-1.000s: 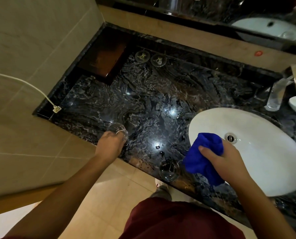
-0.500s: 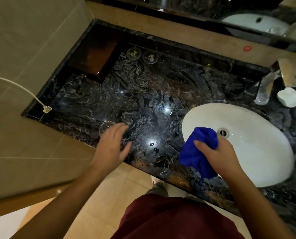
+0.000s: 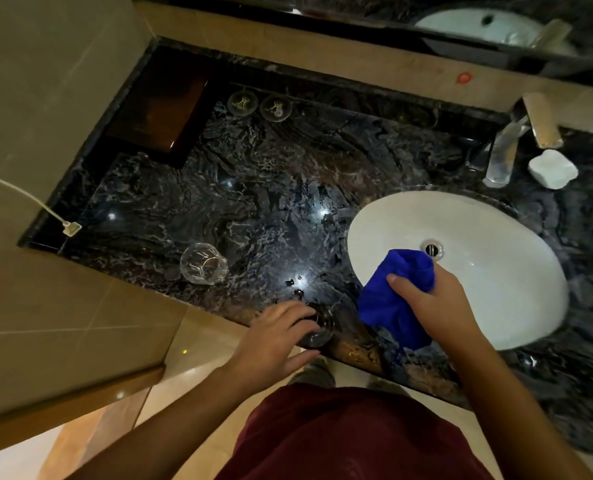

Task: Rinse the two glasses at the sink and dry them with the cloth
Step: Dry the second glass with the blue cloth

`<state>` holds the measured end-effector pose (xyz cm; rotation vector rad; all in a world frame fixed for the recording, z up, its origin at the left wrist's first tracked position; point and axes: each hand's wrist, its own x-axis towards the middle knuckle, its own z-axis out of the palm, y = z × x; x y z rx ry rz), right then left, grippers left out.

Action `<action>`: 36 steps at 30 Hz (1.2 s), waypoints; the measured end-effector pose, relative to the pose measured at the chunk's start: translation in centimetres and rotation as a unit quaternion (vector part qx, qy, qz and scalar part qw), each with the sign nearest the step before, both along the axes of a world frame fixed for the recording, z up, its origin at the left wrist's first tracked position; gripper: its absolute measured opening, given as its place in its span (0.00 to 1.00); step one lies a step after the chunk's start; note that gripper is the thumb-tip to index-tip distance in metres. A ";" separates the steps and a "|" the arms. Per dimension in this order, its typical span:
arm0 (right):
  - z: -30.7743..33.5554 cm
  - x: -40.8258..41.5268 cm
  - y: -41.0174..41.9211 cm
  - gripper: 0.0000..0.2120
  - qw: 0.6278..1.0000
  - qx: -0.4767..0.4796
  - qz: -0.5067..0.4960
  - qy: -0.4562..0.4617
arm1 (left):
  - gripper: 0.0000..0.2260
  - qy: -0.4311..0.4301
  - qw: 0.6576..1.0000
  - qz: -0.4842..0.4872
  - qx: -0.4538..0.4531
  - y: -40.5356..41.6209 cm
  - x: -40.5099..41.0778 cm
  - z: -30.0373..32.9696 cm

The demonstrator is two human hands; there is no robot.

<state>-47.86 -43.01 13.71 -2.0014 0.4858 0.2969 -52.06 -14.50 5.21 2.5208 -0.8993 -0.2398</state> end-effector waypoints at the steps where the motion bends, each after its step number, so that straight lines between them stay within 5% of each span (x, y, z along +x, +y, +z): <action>1: 0.0 -0.1 -0.1 0.07 1.000 0.000 -0.001 -0.001 | 0.17 -0.003 1.000 -0.006 0.007 0.0 0.0 -0.1; 10: 0.0 -0.4 -0.3 0.08 1.000 0.024 -0.008 -0.008 | 0.13 0.008 0.998 -0.036 0.055 0.5 0.7 -1.6; 24: 0.1 -1.2 -1.3 0.04 0.998 0.059 -0.024 -0.015 | 0.11 0.005 0.998 -0.028 -0.049 -0.7 1.8 -2.0; 30: 1.6 -1.9 -2.3 0.04 0.991 0.096 -0.081 -0.036 | 0.12 0.181 0.956 0.129 -0.190 -3.3 3.1 1.4; 36: 3.8 -2.4 -4.4 0.05 0.945 0.188 -0.255 -0.078 | 0.07 0.270 0.904 0.161 -0.291 -8.6 6.3 9.0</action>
